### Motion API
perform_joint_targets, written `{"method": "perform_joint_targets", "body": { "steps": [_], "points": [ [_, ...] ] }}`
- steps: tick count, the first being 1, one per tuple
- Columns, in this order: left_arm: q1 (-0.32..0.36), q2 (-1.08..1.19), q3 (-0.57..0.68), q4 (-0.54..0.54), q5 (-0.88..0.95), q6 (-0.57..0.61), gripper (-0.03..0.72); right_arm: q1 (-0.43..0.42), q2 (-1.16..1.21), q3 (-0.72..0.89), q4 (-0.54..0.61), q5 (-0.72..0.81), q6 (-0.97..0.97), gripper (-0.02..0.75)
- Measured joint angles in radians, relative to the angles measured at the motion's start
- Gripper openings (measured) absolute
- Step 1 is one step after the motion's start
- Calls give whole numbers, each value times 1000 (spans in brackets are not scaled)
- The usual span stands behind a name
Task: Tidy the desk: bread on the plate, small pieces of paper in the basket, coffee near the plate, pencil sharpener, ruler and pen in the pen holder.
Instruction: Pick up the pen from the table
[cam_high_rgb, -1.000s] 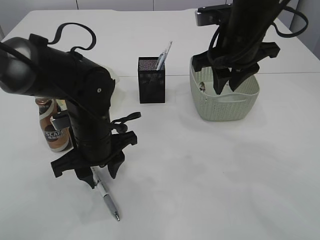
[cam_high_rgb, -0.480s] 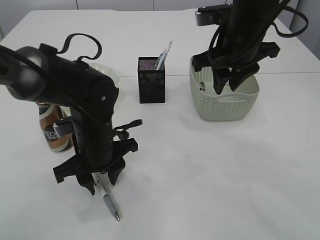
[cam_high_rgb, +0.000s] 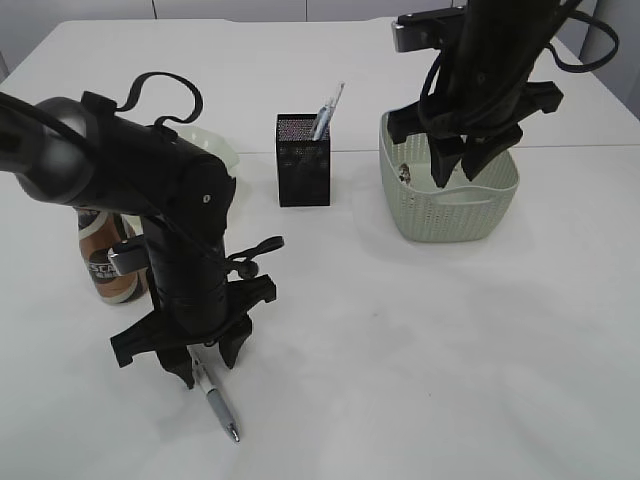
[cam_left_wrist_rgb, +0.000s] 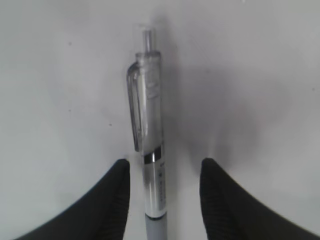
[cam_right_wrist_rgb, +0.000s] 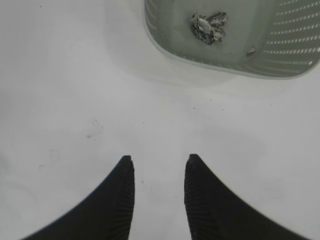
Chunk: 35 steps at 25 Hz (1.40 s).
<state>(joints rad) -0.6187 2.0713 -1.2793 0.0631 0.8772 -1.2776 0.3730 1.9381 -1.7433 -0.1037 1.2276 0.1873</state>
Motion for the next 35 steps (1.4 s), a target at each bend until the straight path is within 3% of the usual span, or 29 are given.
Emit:
{"method": "perform_joint_targets", "body": {
  "steps": [35],
  "points": [
    [6,4,0,-30,-25,0,324,0,0,0,-4,0,0,284]
  ]
}}
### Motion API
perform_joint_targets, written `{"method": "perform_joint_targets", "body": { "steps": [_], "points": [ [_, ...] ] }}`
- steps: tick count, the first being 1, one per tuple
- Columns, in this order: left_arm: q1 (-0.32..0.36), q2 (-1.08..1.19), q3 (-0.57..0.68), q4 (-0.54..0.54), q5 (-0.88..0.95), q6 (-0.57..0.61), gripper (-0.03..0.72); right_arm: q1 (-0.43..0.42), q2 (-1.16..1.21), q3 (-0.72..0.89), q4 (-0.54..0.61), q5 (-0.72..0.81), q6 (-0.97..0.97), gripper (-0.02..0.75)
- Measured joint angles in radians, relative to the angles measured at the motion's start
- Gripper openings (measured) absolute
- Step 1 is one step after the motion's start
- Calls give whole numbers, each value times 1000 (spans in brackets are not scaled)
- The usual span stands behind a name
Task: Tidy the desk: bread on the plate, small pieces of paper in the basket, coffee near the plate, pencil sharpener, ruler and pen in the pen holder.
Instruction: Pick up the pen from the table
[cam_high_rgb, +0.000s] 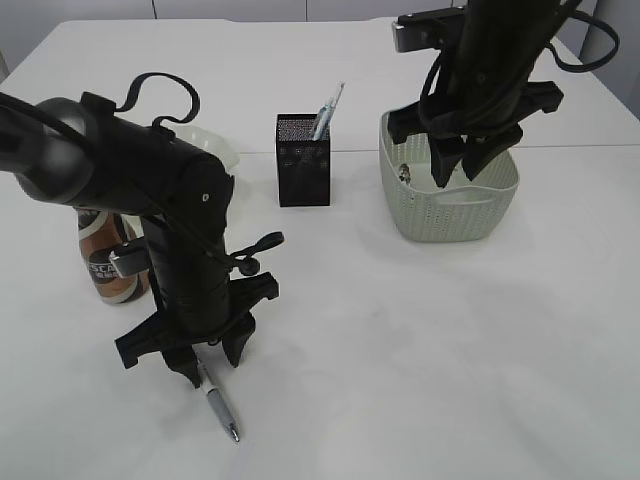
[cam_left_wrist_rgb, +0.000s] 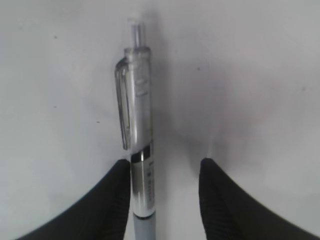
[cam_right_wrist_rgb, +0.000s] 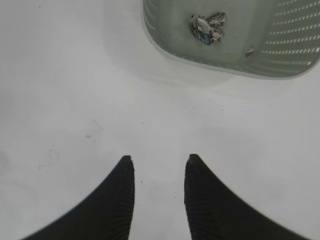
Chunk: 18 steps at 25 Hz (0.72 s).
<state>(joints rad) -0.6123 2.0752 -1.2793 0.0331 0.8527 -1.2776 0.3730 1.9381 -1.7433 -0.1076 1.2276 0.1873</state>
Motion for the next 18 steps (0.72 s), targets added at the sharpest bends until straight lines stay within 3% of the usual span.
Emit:
{"method": "perform_joint_targets", "body": {
  "steps": [18],
  "points": [
    [0,17,0,-24,-1,0,316,0,0,0,0,0,0,284]
  ]
}}
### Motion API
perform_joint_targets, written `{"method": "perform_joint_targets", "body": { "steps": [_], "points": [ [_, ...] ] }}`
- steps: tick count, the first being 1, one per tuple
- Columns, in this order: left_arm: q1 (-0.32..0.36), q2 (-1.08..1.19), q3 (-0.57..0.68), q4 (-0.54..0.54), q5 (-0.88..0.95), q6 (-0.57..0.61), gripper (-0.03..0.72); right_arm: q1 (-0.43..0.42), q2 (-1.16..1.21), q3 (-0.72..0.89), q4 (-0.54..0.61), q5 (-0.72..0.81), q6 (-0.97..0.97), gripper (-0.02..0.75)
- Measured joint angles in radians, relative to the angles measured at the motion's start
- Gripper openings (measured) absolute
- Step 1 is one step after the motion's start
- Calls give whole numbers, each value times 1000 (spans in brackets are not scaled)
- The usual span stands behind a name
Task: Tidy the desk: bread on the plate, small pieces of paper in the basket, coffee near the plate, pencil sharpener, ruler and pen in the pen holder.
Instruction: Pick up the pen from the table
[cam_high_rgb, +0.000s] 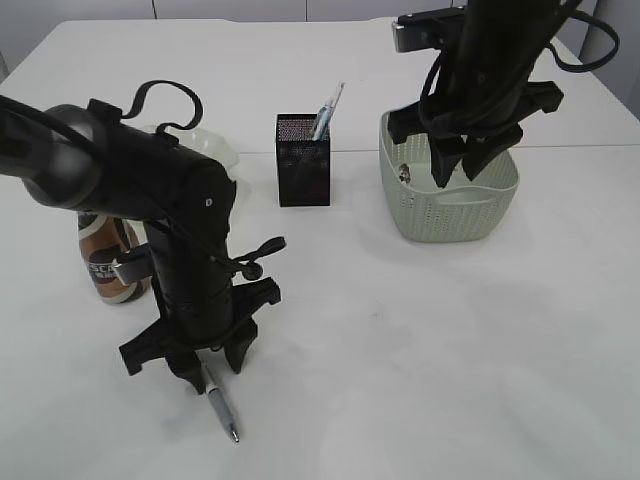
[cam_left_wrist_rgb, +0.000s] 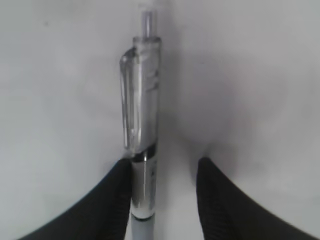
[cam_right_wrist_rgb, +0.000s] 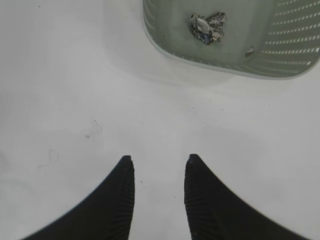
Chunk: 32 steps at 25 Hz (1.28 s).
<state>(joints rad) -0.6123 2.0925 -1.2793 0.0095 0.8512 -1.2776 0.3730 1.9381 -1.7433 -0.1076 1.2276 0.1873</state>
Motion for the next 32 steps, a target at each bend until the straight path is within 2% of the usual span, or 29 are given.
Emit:
{"method": "perform_joint_targets", "body": {
  "steps": [7,10,16,19,22,28,32],
  "points": [
    [0,2,0,-9,-18,0,299,0,0,0,-4,0,0,284],
    [0,2,0,-9,-22,15,240,0,0,0,-5,0,0,284],
    [0,4,-3,-9,-22,115,99,0,0,0,-8,0,0,284],
    [0,4,-3,-9,-22,189,71,0,0,0,-8,0,0,284],
    [0,4,-4,-9,-22,247,64,0,0,0,-8,0,0,284],
    [0,4,-4,2,-22,282,64,0,0,0,-8,0,0,284],
    [0,4,-4,11,-18,386,64,0,0,0,-8,0,0,284]
  ]
}}
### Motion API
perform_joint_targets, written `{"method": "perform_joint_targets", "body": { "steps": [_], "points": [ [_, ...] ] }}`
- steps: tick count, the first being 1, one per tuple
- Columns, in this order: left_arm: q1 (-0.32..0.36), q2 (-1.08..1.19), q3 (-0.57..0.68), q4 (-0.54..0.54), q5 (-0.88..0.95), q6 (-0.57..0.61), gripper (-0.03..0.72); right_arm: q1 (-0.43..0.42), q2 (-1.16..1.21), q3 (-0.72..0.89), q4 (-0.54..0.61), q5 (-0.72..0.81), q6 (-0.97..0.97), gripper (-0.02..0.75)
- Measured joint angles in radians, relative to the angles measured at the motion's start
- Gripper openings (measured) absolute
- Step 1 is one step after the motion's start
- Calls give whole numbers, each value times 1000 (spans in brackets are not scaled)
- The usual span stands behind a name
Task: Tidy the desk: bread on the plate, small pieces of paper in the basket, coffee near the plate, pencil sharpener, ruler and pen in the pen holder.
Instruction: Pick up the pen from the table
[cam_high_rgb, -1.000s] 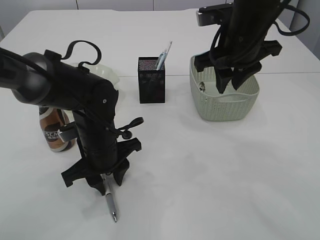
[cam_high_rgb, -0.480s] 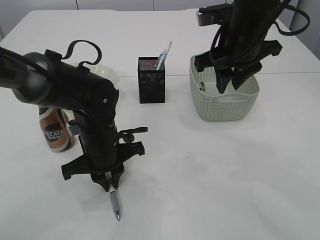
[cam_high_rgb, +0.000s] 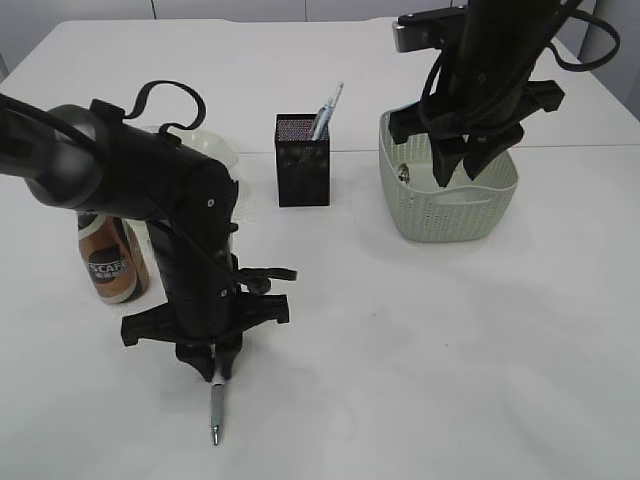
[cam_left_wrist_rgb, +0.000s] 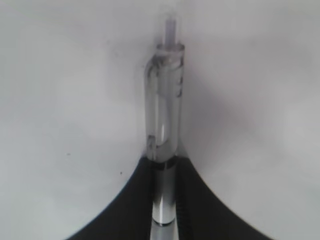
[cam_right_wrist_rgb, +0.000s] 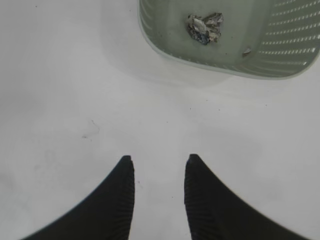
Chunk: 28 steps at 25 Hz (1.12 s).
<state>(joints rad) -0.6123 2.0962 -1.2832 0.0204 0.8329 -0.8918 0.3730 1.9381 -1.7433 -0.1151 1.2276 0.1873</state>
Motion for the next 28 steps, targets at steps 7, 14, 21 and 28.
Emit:
{"method": "perform_joint_targets", "body": {
  "steps": [7,14,21,28],
  "points": [
    [0,0,-2,51,32,208,63,0,0,0,0,0,0,284],
    [0,0,-2,79,34,458,63,0,0,0,-17,0,0,284],
    [0,0,-2,110,38,484,63,0,0,0,-24,0,0,284],
    [0,0,-2,155,40,489,63,0,0,0,-58,0,0,284]
  ]
}}
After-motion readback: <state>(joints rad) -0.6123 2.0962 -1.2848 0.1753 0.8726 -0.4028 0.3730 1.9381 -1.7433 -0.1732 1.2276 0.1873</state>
